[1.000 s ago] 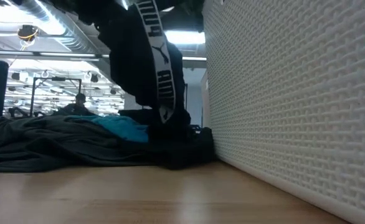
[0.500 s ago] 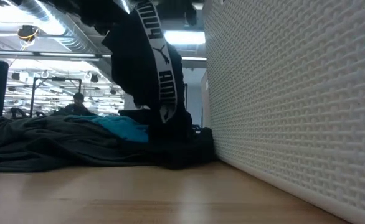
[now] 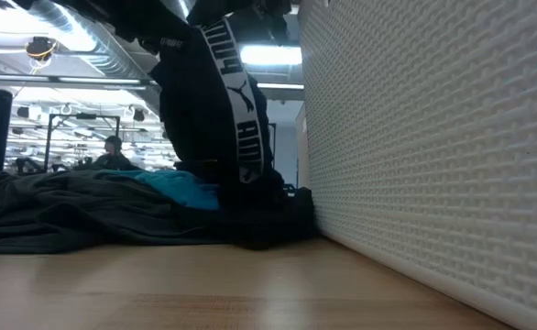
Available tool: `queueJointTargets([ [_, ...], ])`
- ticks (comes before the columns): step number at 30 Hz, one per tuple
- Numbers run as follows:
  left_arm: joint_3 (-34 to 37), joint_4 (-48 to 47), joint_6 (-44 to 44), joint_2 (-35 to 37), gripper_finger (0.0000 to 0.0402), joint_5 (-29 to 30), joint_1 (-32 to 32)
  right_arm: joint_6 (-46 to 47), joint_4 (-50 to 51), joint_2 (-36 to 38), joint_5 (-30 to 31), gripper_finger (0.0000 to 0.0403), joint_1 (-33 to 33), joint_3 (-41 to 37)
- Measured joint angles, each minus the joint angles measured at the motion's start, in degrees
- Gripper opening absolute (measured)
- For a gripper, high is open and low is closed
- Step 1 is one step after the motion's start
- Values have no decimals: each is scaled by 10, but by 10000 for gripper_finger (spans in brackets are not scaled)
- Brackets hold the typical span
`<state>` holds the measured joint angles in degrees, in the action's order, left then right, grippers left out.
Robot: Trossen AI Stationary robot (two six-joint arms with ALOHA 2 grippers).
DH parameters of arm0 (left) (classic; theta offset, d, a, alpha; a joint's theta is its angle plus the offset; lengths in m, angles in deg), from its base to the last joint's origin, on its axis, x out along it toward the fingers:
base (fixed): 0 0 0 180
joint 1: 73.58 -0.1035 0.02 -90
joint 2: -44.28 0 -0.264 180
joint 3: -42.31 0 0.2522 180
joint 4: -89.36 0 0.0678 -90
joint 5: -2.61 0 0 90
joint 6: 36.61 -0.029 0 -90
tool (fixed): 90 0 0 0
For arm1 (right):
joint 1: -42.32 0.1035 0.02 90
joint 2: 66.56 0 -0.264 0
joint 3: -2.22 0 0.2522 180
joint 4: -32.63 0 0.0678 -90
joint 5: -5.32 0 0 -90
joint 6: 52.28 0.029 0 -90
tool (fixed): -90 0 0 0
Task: Sort clothes
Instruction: Put the blue underwear into the bottom white laundry bin
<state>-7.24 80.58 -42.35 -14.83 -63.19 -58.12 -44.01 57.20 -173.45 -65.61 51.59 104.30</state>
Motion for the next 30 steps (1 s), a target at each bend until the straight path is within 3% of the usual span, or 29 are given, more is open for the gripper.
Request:
queueJointTargets([
  [9,-4,-12,6,1,13,9,3,7,49,11,54,230,-3,-1],
  [16,-4,32,-27,1,13,-24,9,-6,17,-3,-55,230,-6,-1],
  [19,-3,36,-33,1,13,-50,9,-13,8,-14,-66,220,-3,0],
  [22,-3,35,-25,1,13,-50,9,-25,8,-15,-66,176,-4,-1],
  [28,-3,35,-7,1,13,-49,8,-47,1,-14,-66,28,-4,-1],
  [30,-3,33,-8,1,13,-49,8,-57,2,-14,-66,17,-3,-1],
])
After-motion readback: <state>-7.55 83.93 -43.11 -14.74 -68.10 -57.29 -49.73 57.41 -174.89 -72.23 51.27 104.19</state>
